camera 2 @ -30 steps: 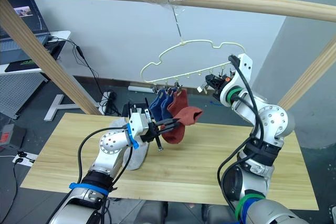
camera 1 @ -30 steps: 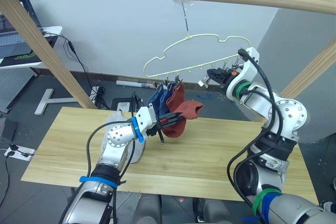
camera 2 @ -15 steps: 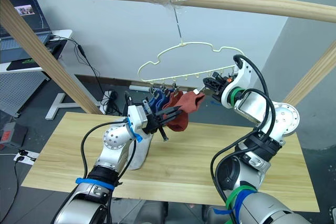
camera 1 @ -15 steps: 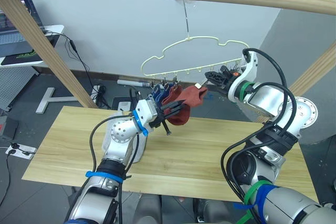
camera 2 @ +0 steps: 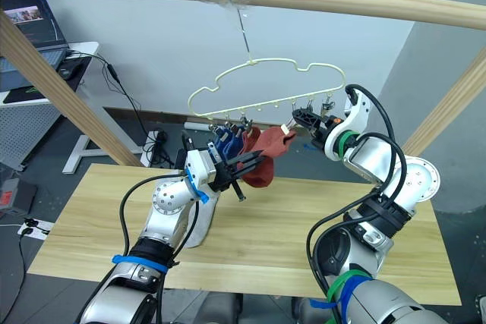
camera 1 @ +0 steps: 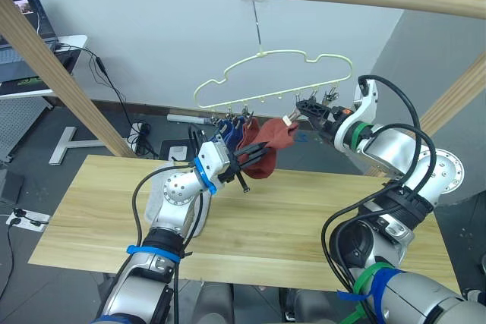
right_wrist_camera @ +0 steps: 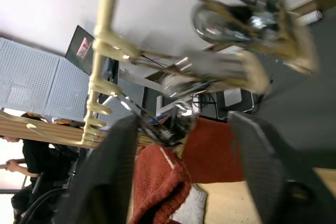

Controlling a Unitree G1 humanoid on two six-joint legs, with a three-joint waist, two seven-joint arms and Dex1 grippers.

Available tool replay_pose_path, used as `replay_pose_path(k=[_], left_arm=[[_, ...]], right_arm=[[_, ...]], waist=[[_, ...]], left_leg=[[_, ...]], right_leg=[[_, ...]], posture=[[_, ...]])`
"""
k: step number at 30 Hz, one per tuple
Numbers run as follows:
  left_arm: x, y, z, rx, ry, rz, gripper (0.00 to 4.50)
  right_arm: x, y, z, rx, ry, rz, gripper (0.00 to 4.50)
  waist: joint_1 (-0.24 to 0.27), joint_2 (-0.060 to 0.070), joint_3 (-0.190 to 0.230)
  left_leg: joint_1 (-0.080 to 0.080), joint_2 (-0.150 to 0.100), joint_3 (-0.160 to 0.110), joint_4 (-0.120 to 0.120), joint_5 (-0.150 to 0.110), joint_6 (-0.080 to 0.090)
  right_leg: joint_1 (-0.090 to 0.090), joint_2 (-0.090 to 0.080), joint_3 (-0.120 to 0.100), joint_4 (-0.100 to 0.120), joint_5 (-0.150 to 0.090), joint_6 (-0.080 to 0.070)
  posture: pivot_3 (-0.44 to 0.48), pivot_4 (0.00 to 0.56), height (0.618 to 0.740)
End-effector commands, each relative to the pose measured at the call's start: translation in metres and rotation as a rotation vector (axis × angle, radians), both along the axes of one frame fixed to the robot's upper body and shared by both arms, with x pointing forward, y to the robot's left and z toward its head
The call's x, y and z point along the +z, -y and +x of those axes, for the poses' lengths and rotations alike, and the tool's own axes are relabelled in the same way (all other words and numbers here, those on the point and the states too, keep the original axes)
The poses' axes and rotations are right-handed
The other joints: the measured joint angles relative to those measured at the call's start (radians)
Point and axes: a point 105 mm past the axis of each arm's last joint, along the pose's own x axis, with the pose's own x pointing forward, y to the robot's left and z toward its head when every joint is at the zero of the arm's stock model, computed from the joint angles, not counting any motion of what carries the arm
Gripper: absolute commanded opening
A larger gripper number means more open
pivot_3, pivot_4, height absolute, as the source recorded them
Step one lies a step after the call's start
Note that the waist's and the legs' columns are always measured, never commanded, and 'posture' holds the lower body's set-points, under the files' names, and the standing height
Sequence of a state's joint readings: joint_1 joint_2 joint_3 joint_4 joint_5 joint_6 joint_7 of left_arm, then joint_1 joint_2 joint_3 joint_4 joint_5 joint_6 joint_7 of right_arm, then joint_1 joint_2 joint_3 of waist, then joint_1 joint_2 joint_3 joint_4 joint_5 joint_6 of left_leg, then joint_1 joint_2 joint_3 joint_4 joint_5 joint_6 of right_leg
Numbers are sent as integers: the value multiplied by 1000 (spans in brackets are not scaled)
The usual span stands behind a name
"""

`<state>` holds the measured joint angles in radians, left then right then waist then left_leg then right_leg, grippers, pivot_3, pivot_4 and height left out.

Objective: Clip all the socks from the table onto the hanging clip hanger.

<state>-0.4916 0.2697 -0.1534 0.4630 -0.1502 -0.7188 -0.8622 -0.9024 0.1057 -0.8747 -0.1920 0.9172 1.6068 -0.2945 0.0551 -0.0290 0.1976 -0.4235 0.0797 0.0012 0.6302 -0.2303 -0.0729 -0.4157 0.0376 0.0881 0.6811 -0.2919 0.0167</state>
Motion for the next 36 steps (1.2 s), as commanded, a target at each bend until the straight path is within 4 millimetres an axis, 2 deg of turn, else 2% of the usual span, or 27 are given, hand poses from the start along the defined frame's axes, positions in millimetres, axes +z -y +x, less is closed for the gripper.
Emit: replay_pose_path(k=[1, 6, 9, 12, 13, 15, 18, 22, 24, 27, 36], left_arm=[[6, 11, 0, -38, -48, -11, 657], [-8, 10, 5, -38, -276, -17, 2076], [-12, 2, 6, -36, -432, -37, 3004], [-6, -7, 1, -49, -533, -52, 3916], [-5, -8, 0, -49, -545, -50, 3916], [2, -14, -2, -50, -564, -44, 3981], [22, -31, -3, -33, -546, -41, 3981], [39, -40, -3, -16, -518, -38, 3981], [45, -42, -3, -12, -502, -43, 3981], [49, -41, -4, -9, -480, -42, 3981], [54, -41, -11, -12, -468, -44, 3981]], right_arm=[[19, 5, -13, 39, 127, -45, 4416], [18, 6, -43, 104, 248, -229, 4500], [15, 6, -56, 69, 306, -410, 4500], [11, 5, -60, -15, 370, -565, 4500], [10, 4, -60, -30, 384, -578, 4500], [6, 2, -61, -84, 426, -651, 4130], [1, -11, -59, -161, 514, -773, 3275], [-2, -22, -49, -241, 544, -747, 3275], [-1, -25, -44, -263, 571, -751, 2772], [-1, -26, -37, -288, 584, -749, 1756], [-2, -27, -14, -336, 610, -771, 1756]], waist=[[0, 0, 0], [-6, 0, 0], [-14, 0, 0], [-31, 0, 0], [-34, 0, 0], [-37, 0, 0], [-41, 0, 0], [-40, 0, 0], [-32, 0, 0], [-26, 0, 0], [-22, 0, 0]], left_leg=[[-2, 0, 0, 0, 0, 0], [-7, 0, 0, 0, 0, 0], [-7, 0, 0, 0, 0, 0], [-7, 0, -1, 0, 0, 0], [-7, 0, -2, 0, 0, 0], [-7, 0, -2, 0, 0, 0], [-6, 0, -3, 1, 0, 0], [-6, 0, -3, 1, 1, 0], [-6, 0, -3, 1, 1, 0], [-6, 0, -1, 2, 1, 0], [-6, 0, -1, 2, 1, 0]], right_leg=[[-2, 0, 0, 0, 0, 0], [-7, 0, 0, 0, 0, 0], [-7, 0, 0, 0, 0, 0], [-7, 0, 0, 1, 0, 0], [-7, 0, 0, 1, 0, 0], [-7, 1, 0, 1, 0, 1], [-6, 1, -1, 1, -3, 5], [-6, 1, -1, 1, -3, 5], [-6, 1, -1, 1, -2, 4], [-6, 0, 0, 0, 0, 1], [-6, 0, 0, 1, 0, 0]], posture=[[151, 190, 740], [143, 193, 740], [137, 196, 740], [135, 198, 740], [135, 198, 740], [135, 200, 740], [143, 202, 740], [153, 201, 740], [158, 200, 740], [168, 200, 740], [198, 189, 740]])
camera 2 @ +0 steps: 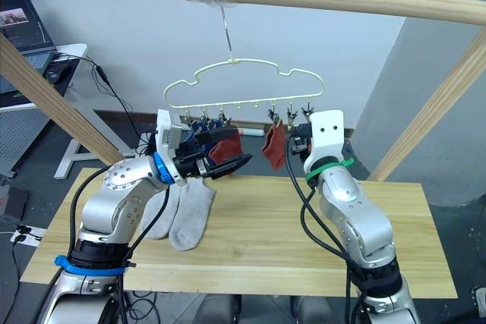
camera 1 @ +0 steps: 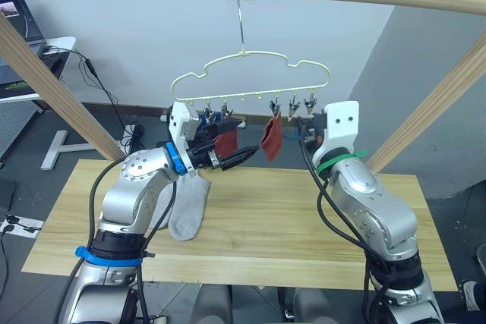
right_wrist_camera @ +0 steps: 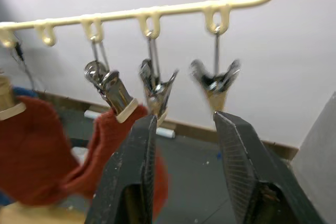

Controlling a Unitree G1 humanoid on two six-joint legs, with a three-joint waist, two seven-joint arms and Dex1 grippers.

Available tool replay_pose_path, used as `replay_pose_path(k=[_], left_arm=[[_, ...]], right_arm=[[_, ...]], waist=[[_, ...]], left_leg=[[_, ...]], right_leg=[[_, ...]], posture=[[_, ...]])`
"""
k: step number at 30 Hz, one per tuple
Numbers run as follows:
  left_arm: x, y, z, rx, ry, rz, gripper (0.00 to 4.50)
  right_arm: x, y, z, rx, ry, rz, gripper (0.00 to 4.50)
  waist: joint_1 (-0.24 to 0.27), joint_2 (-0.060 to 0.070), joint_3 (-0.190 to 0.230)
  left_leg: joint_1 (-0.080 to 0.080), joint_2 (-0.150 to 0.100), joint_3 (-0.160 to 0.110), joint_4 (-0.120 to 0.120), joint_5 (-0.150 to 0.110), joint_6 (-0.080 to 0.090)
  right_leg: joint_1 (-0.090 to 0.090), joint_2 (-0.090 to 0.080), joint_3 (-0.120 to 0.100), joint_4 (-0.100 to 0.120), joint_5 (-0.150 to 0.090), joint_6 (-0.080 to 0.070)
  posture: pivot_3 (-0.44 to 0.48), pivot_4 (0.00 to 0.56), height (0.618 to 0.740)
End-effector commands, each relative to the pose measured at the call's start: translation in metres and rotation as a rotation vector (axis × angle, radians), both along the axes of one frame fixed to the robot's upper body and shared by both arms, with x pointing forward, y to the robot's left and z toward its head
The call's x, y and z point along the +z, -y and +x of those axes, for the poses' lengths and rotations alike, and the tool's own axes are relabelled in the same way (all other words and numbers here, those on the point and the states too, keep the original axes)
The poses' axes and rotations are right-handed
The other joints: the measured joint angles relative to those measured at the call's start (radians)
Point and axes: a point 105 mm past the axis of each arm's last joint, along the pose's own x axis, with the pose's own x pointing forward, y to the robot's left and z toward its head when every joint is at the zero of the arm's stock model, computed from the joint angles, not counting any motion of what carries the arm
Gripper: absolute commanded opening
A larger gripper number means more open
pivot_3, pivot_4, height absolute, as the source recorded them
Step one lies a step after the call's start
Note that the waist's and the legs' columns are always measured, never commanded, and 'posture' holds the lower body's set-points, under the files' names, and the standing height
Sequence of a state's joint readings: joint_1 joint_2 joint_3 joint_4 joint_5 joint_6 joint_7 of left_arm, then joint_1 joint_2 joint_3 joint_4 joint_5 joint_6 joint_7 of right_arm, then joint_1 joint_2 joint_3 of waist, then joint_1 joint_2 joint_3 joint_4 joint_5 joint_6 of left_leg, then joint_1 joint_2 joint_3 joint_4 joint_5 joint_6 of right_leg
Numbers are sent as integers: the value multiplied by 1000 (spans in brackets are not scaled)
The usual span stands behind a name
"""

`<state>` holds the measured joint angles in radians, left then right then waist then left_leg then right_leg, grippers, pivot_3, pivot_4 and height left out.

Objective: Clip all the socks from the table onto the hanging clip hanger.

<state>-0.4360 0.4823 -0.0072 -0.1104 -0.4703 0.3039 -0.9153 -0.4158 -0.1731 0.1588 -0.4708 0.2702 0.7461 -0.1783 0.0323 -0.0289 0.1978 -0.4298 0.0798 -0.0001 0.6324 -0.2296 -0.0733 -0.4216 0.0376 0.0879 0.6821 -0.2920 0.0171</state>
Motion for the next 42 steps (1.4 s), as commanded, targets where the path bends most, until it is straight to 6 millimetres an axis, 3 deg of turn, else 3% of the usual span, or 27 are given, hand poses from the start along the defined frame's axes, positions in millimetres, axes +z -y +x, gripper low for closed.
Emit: replay_pose_path(k=[1, 11, 31, 42], left_arm=[[13, -2, -6, 0, 42, -24, 3981], [19, -3, -11, -1, 62, -32, 3981], [37, 5, -14, -9, 86, -89, 3981], [31, 3, -12, -9, 79, -95, 3981]], right_arm=[[13, -2, 5, -2, 69, 6, 1756], [19, -22, 15, 57, 106, 12, 1756], [23, -30, 30, 61, 122, 7, 1756], [22, -27, 34, 43, 116, 15, 1756]], waist=[[1, 0, 0], [20, 0, 0], [42, 0, 0], [42, 0, 0]], left_leg=[[0, 0, 0, 0, 0, 0], [0, 0, 0, 0, 0, 0], [1, 0, 0, 13, 0, 0], [1, 0, 0, 13, 0, 0]], right_leg=[[0, 0, 0, 0, 0, 0], [0, 0, 0, 1, 0, 0], [-1, 1, 1, 15, 0, 0], [-1, 1, 1, 16, 0, 0]], posture=[[198, 189, 740], [236, 175, 740], [243, 179, 740], [242, 187, 740]])
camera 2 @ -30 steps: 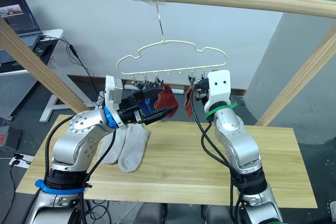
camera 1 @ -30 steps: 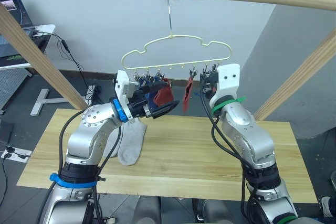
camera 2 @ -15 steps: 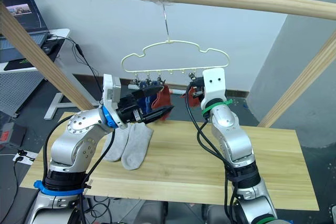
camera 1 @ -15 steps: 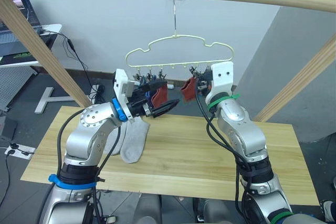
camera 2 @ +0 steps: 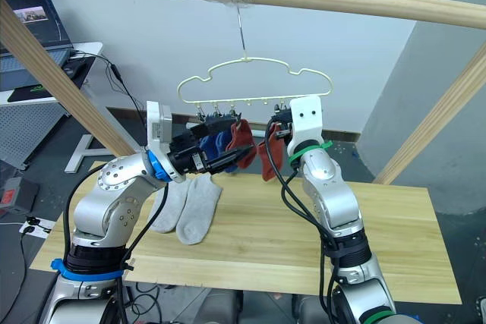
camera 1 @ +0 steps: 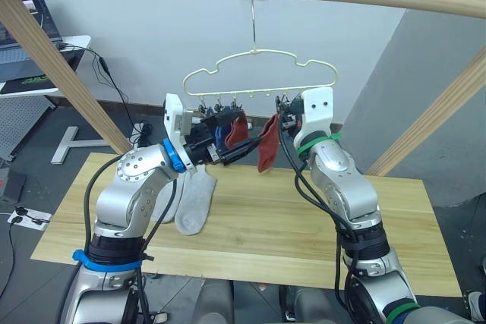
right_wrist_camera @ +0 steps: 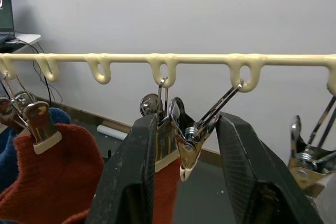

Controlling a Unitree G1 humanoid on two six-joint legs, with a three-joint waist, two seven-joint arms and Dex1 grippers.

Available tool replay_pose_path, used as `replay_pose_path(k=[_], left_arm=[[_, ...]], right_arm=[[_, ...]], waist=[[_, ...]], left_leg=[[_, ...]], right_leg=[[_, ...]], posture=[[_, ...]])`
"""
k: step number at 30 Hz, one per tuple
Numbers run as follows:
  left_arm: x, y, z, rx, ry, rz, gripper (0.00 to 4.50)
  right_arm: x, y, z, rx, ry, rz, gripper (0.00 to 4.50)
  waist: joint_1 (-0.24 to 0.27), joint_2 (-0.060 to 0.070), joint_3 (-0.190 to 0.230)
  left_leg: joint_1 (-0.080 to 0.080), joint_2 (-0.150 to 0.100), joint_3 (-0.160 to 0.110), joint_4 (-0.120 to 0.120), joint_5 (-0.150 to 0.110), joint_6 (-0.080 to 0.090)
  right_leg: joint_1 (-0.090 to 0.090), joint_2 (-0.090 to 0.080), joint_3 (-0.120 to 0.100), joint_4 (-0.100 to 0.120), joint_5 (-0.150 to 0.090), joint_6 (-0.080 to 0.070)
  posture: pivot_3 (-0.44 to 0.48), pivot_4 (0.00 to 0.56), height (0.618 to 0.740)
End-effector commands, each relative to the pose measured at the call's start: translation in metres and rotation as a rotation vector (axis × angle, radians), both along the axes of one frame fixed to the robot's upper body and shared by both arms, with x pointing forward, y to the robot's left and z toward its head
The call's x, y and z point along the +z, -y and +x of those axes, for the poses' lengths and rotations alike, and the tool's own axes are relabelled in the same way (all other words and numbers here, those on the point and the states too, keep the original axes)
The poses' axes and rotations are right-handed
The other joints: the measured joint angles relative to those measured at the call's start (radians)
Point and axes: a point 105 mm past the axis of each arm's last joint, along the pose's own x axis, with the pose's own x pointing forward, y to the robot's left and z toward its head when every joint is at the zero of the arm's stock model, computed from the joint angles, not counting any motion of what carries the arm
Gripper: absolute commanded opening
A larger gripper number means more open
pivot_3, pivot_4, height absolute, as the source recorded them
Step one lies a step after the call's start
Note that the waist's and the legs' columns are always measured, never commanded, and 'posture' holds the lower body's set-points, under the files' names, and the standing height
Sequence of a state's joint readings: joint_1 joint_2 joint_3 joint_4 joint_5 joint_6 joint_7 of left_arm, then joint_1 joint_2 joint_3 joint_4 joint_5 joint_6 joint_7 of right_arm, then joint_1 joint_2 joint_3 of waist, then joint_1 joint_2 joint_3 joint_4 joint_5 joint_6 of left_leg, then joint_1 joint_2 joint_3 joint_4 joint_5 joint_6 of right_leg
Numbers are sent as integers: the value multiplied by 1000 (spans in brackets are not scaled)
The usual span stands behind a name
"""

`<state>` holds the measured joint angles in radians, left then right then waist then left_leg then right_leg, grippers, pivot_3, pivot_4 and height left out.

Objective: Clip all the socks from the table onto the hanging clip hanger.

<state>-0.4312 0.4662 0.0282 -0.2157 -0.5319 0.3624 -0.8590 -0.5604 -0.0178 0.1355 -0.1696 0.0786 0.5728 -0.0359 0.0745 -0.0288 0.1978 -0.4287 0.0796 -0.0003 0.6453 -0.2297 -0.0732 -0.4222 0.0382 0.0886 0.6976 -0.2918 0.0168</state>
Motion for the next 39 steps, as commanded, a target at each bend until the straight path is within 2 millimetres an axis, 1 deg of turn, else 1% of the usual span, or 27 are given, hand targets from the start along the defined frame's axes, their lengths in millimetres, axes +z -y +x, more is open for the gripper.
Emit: replay_pose_path(k=[1, 9, 15, 19, 23, 27, 33, 39], left_arm=[[9, -1, -3, -9, 45, -22, 3981], [4, 0, -5, -14, 40, -22, 3981], [1, -4, -5, -14, 33, -18, 3981], [1, -4, -4, -16, 33, -18, 3981], [1, -3, -4, -20, 33, -19, 3981], [1, -3, -4, -23, 34, -17, 3981], [2, -1, -4, -24, 36, -19, 3981], [2, -1, -5, -20, 38, -22, 3981]], right_arm=[[18, 4, -1, -14, 71, 22, 1756], [13, 10, -3, -21, 58, 14, 1756], [5, 14, -13, 18, 60, -78, 1756], [0, 19, -16, 22, 47, -101, 1756], [-1, 22, -14, 2, 35, -89, 1756], [2, 24, -7, -33, 19, -29, 1756], [7, 20, 1, -55, 17, -6, 1756], [15, 13, 5, -40, 38, 0, 1756]], waist=[[0, 0, 0], [0, 0, 0], [2, 0, 0], [1, 0, 0], [1, 0, 0], [1, 0, 0], [1, 0, 0], [1, 0, 0]], left_leg=[[0, 0, 0, 0, 0, 0], [0, 0, 0, 0, 0, 0], [0, 0, 0, 0, 0, 0], [0, 0, 0, 0, 0, 0], [1, 0, 0, 0, 0, 0], [0, 0, 0, 0, 0, 0], [1, 0, 0, 0, 0, 0], [0, 0, 1, 0, 0, 0]], right_leg=[[0, 0, 0, 0, 0, 0], [0, 0, 0, 0, 0, 0], [0, 0, 0, 0, 0, 0], [0, 0, 0, 0, 0, 0], [0, 0, 1, 0, 0, 0], [0, 0, 1, 0, 0, 0], [0, 0, 1, 0, 0, 0], [0, 0, 1, 0, 0, 0]], posture=[[242, 187, 740], [238, 192, 740], [234, 194, 740], [232, 196, 740], [229, 197, 740], [228, 196, 740], [231, 195, 740], [235, 196, 740]])
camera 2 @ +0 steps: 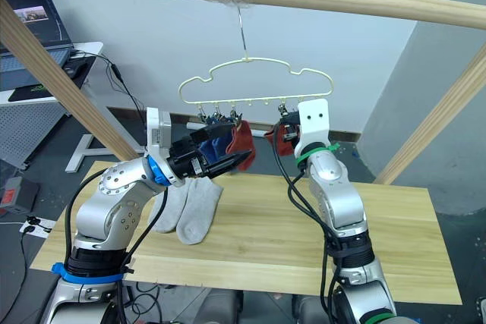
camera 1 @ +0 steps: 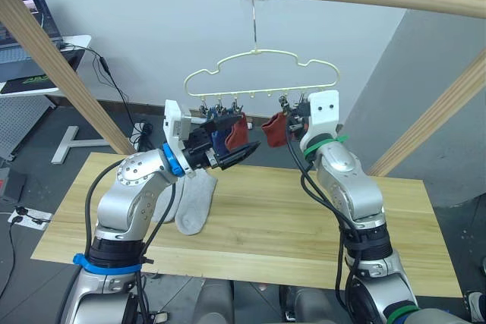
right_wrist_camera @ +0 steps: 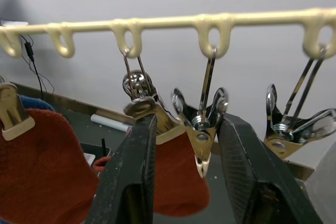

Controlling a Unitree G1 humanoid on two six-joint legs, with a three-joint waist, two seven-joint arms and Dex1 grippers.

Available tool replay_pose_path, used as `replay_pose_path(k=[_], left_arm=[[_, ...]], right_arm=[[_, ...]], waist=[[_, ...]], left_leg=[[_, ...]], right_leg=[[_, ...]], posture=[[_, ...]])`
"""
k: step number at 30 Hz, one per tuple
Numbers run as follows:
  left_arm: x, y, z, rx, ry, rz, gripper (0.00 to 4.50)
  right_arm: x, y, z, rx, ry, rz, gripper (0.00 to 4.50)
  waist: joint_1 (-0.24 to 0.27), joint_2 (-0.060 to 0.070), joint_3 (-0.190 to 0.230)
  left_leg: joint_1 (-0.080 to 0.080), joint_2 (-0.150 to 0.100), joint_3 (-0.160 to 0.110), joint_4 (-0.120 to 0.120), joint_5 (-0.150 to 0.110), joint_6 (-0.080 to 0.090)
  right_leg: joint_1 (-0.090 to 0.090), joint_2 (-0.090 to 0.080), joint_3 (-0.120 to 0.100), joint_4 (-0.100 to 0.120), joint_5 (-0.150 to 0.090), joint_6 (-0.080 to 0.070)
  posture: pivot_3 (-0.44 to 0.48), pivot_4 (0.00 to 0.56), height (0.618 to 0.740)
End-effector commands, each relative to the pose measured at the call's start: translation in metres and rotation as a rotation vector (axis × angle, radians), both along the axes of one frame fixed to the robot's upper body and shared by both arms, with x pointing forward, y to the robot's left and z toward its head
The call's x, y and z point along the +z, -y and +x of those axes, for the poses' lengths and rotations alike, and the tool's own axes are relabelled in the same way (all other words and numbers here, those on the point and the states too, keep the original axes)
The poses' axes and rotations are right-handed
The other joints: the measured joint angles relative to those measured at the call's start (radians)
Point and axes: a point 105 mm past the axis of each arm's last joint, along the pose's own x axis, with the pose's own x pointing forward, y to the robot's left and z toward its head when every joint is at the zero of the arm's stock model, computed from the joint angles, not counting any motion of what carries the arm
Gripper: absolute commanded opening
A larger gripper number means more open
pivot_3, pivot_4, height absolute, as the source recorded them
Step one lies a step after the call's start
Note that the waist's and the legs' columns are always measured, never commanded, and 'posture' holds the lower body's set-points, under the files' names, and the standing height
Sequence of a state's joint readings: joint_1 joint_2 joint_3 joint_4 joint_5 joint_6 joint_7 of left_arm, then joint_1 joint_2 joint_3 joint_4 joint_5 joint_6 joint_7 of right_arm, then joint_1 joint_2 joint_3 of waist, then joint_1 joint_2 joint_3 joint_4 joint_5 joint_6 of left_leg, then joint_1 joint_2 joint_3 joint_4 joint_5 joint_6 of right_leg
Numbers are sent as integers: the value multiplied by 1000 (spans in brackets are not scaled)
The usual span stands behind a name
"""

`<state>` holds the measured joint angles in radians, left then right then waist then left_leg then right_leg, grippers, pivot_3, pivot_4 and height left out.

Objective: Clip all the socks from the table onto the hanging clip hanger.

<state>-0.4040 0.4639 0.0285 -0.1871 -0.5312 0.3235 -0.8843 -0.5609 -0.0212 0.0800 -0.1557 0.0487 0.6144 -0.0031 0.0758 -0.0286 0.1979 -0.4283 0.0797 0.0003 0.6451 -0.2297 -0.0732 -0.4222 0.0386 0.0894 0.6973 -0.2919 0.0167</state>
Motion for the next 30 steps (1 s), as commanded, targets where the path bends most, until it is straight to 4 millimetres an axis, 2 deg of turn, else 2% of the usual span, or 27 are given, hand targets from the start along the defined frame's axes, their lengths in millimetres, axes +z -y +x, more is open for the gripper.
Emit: replay_pose_path(k=[1, 16, 22, 24, 27, 30], left_arm=[[12, 3, -4, -14, 51, -16, 3981], [24, 11, -6, -16, 67, -37, 3981], [27, 16, -6, -18, 66, -38, 3981], [27, 16, -6, -16, 63, -38, 3981], [18, 13, -3, 13, 25, -33, 3981], [-8, 2, 6, 94, -30, 30, 3981]], right_arm=[[24, -4, 0, 3, 88, 13, 1756], [27, -11, 5, 21, 96, 37, 1756], [26, -7, 6, 11, 87, 57, 340], [26, -4, 7, 8, 87, 60, 10], [24, 3, 4, 11, 88, 50, 10], [23, 10, 1, 23, 81, 43, 10]], waist=[[0, 0, 0], [0, 0, 0], [0, 0, 0], [0, 0, 0], [0, 0, 0], [0, 0, 0]], left_leg=[[0, 0, 0, 0, 0, 0], [0, 0, 0, 0, 0, 0], [0, 0, 0, 0, 0, 0], [0, 0, 0, 0, 0, 0], [0, 0, 0, 0, 0, 0], [0, 0, 0, 0, 0, 0]], right_leg=[[0, 0, 0, 0, 0, 0], [0, 0, 0, 0, 0, 0], [0, 0, 0, 0, 0, 0], [0, 0, 0, 0, 0, 0], [0, 0, 0, 0, 0, 0], [0, 0, 0, 0, 0, 0]], posture=[[238, 195, 740], [242, 190, 740], [240, 191, 740], [238, 191, 740], [235, 195, 740], [231, 197, 740]])
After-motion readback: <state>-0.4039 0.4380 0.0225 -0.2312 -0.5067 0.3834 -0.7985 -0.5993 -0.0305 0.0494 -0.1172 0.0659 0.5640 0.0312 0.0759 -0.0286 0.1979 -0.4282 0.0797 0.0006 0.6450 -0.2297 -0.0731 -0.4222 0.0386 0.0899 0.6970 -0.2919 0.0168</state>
